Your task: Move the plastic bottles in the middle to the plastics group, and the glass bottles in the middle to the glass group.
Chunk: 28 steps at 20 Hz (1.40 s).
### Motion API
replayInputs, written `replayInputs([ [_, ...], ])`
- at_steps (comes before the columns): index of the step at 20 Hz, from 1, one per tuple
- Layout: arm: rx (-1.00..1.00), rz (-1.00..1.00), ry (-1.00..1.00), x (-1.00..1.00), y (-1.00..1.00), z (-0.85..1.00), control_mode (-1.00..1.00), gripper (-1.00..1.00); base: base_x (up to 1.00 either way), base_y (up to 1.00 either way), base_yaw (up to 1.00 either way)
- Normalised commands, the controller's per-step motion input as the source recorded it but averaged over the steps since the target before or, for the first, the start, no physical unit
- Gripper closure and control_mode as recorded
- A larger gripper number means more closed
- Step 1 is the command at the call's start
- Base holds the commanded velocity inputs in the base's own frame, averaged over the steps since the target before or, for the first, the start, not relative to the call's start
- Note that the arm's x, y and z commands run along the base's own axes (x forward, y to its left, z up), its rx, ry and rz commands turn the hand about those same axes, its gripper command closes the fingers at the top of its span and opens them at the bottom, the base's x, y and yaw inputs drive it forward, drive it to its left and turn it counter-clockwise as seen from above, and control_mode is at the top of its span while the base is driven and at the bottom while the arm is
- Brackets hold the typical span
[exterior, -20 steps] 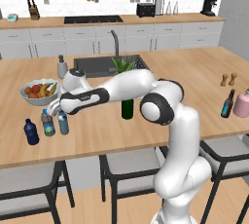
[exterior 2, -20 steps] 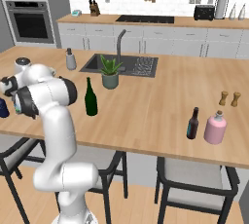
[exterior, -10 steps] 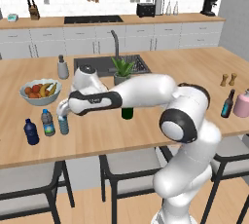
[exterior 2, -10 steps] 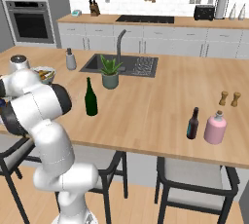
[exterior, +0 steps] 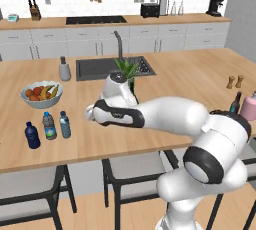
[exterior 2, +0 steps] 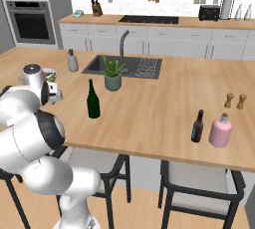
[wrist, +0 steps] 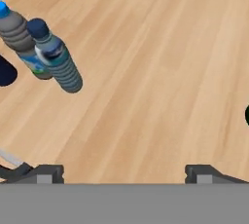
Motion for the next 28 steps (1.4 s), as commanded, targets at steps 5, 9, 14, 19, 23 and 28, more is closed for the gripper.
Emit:
replayInputs([
  [5,0.07,-0.35,0.11,0.00,-1.00,0.12,-1.00,-1.00,0.00,0.00,0.00],
  [9,0.10,-0.36,0.16,0.00,-1.00,0.40,-1.00,-1.00,0.00,0.00,0.00],
  [14,0.09,-0.35,0.08,0.03,-0.98,0.42,-1.00,-1.00,0.00,0.00,0.00],
  [19,-0.04,-0.11,0.00,0.19,-0.61,0.06,-1.00,-1.00,0.00,0.00,0.00],
  [23,-0.04,0.11,-0.05,0.15,0.00,-0.07,-1.00,-1.00,0.00,0.00,0.00],
  [28,0.00,0.08,-0.20,-0.09,0.00,-0.06,-1.00,-1.00,0.00,0.00,0.00],
])
